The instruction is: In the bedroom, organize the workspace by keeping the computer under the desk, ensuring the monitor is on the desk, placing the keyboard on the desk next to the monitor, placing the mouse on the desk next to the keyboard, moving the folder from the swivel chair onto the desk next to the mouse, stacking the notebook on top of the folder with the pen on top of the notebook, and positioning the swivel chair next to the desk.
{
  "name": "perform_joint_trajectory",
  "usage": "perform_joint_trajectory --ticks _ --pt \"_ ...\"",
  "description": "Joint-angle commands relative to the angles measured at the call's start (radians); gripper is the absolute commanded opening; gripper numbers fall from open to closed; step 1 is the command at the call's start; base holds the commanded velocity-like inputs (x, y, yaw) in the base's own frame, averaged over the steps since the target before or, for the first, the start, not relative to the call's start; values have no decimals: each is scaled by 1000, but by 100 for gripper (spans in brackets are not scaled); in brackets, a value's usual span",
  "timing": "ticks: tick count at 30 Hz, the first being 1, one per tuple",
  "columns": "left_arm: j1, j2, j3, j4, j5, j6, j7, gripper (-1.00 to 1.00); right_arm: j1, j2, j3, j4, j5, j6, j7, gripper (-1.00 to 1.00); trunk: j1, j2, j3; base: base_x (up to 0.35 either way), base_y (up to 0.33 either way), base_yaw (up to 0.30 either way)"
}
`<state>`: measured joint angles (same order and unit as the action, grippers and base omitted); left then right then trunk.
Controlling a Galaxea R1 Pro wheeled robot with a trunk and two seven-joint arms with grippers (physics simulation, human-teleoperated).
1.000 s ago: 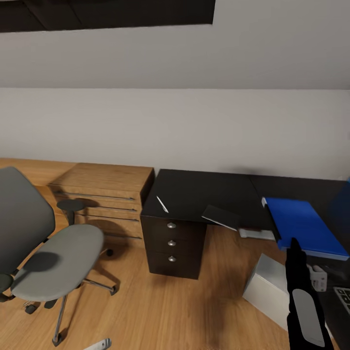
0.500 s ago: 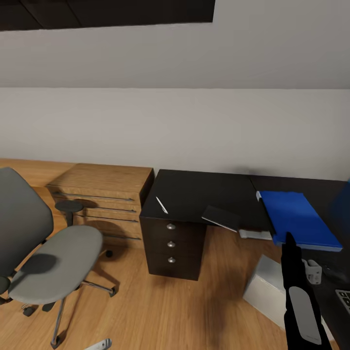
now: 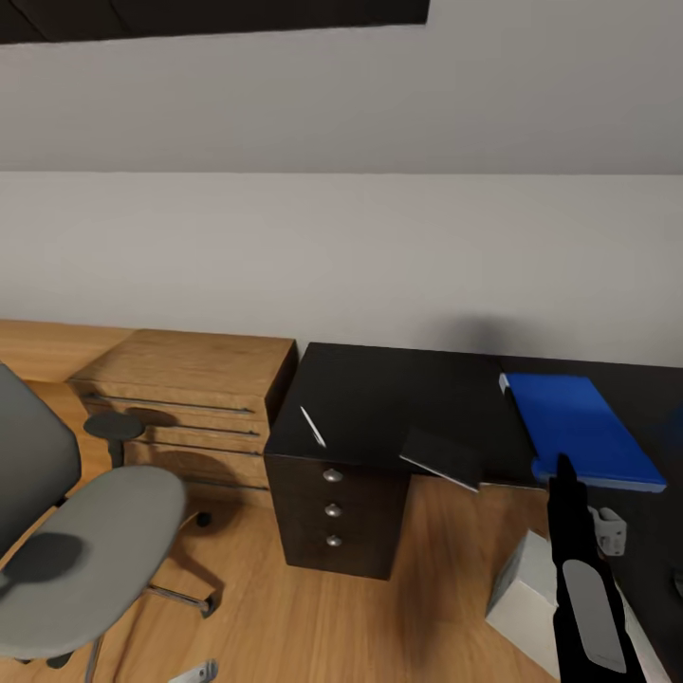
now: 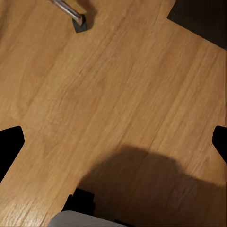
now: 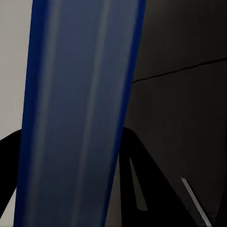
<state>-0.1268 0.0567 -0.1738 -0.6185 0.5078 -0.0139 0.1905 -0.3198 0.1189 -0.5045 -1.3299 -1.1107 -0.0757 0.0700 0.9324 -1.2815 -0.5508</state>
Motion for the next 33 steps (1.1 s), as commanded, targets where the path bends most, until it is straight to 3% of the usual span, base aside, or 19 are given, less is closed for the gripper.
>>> perform_joint_trajectory --ticks 1,8,33 --pt "0 2 -9 -1 9 -1 9 100 -1 1 -1 1 -11 -2 6 -100 1 0 -1 331 -28 0" --pt "-1 2 -9 0 9 -1 9 100 -1 0 -2 5 -10 -5 4 -100 1 0 -1 232 -133 0" --pt "0 2 -9 0 9 -2 7 100 -7 -6 0 134 -3 -7 1 -100 1 0 -25 8 -8 -115"
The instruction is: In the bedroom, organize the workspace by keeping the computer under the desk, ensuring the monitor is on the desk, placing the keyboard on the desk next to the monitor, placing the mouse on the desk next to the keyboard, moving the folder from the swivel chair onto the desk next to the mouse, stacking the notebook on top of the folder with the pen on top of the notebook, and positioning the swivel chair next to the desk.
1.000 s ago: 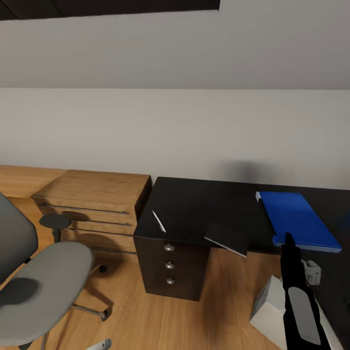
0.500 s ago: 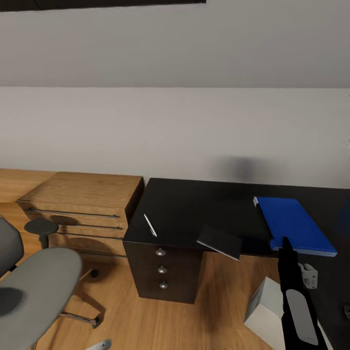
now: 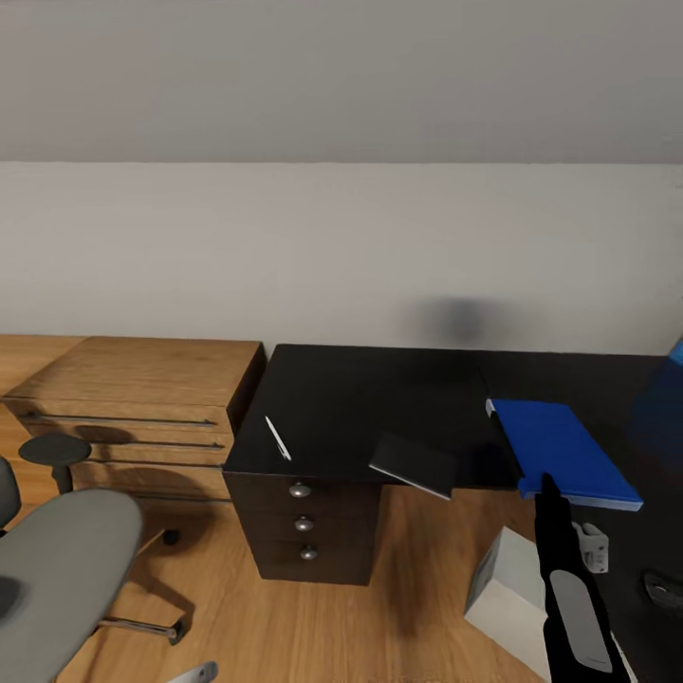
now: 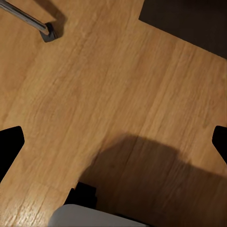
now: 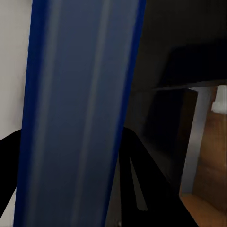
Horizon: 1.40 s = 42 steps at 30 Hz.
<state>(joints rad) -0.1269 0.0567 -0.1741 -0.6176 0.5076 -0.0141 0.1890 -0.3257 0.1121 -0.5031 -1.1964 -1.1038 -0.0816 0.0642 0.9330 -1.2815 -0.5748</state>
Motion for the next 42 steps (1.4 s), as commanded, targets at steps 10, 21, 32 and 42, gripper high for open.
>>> perform_joint_trajectory --ticks 10,21,32,42 --pt "0 2 -8 -2 8 -2 9 100 -2 -11 -2 15 -12 -1 6 -100 0 -1 -12 0 0 -97" --pt "-1 2 -8 -2 8 -3 9 100 -2 -11 -1 12 -13 0 12 -100 0 -1 -19 93 0 -39" --pt "0 -6 -9 -2 8 -27 9 100 -2 -13 -6 22 -7 -93 15 -100 0 -1 -20 282 0 0" --pt "0 -8 -9 -2 8 -27 9 100 -30 -68 0 155 -10 -320 10 -100 0 -1 -20 9 0 0"
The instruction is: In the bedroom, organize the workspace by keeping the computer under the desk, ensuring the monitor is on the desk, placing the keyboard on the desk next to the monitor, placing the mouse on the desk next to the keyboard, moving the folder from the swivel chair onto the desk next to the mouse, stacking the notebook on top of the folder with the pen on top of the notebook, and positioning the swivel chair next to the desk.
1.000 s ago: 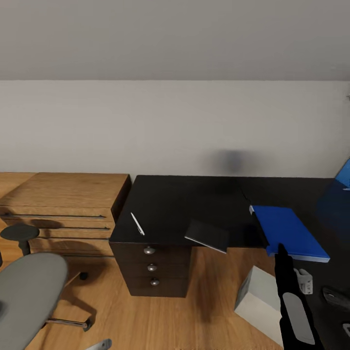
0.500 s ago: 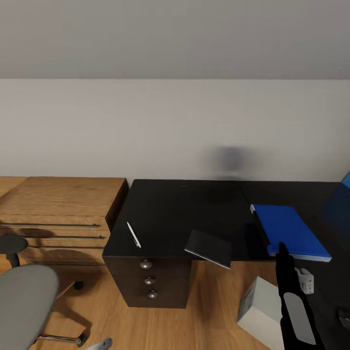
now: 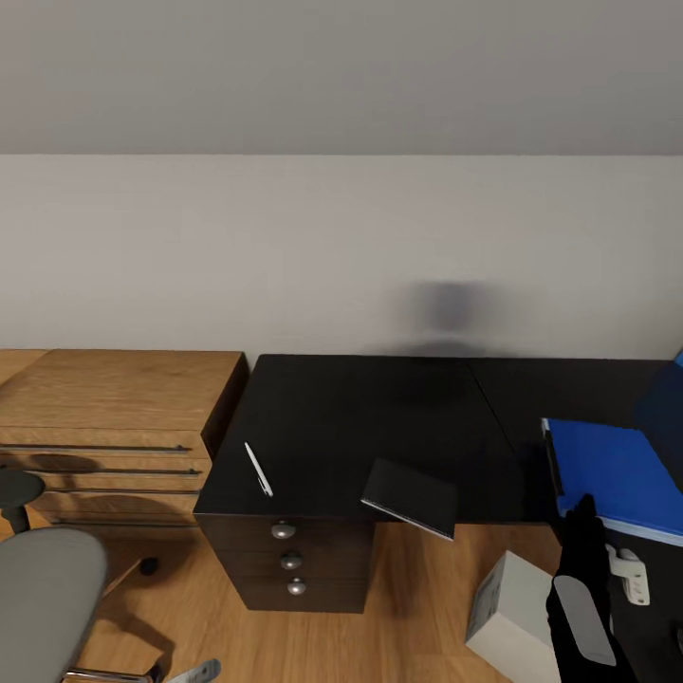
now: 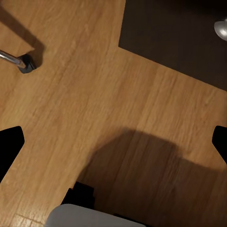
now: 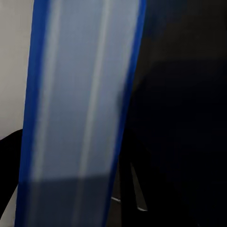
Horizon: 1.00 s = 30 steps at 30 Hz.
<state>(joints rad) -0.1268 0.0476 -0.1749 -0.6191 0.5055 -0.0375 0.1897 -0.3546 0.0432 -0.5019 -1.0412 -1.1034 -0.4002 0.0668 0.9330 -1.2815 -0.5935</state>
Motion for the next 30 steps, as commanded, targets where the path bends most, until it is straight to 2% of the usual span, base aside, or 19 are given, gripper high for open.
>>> perform_joint_trajectory --ticks 1,4,8,11,16,18,24,30 --pt "-1 2 -9 -1 10 -4 8 100 -1 1 -1 2 -10 -10 7 -100 0 0 -1 0 0 0" --pt "-1 -2 -9 -1 1 -4 8 100 -12 -2 -1 21 -10 -44 7 -100 0 0 -1 0 0 0" --pt "-1 -8 -9 -1 -35 -4 6 100 -22 -4 -1 38 -13 -53 8 -100 0 0 -1 0 0 0" --pt "-1 -11 -8 -4 -46 -4 4 100 -23 -3 -2 40 -18 -54 10 -100 0 0 -1 0 0 0" --pt "-1 -16 -8 -7 -51 -4 4 100 -24 -1 -3 38 -23 -48 13 -100 0 0 -1 0 0 0" --pt "-1 -28 -9 -13 -55 -7 10 100 -24 11 5 35 -14 -56 13 -100 0 0 -1 0 0 0" --pt "-1 -62 -8 -9 -55 -7 6 100 -24 14 3 35 -16 -66 13 -100 0 0 -1 0 0 0" --pt "-1 -64 -8 -8 -55 -7 5 100 -24 14 3 35 -16 -66 13 -100 0 0 -1 0 0 0"
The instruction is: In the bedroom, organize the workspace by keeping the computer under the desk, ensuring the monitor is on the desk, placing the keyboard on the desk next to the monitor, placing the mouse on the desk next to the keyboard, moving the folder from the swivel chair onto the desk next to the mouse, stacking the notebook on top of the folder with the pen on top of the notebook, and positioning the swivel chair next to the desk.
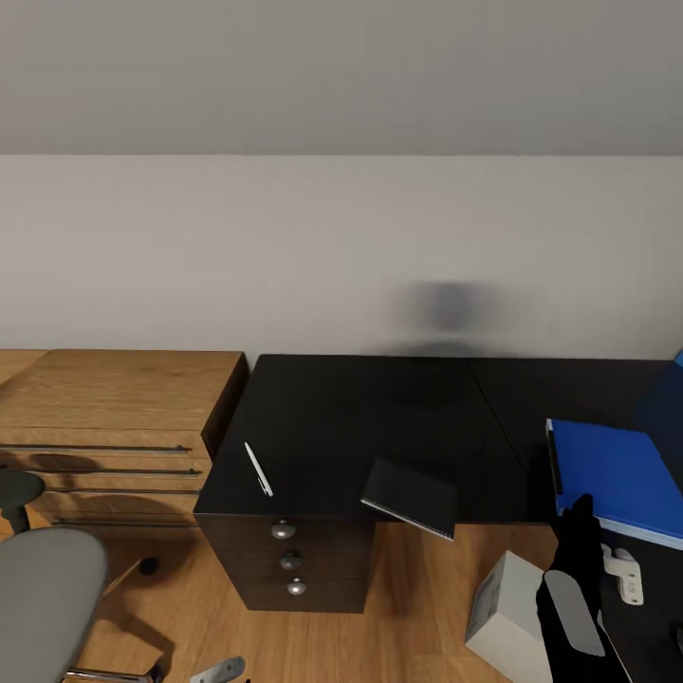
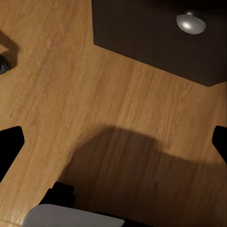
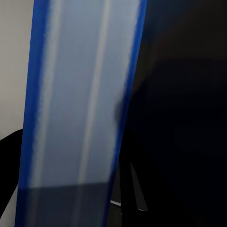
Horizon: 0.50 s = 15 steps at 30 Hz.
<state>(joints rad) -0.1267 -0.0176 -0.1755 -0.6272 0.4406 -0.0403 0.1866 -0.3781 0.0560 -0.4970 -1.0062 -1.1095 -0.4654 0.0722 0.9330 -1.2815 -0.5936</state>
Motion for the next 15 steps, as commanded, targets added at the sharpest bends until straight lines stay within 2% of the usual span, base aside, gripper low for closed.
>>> perform_joint_trajectory --ticks 1,15 --pt "-1 1 -7 0 10 -4 8 100 -1 1 -2 0 -10 -1 8 -100 -4 7 2 0 0 0" --pt "-1 1 -6 3 10 -4 8 100 -1 3 -3 0 -10 -2 9 -100 -58 105 46 0 0 0"
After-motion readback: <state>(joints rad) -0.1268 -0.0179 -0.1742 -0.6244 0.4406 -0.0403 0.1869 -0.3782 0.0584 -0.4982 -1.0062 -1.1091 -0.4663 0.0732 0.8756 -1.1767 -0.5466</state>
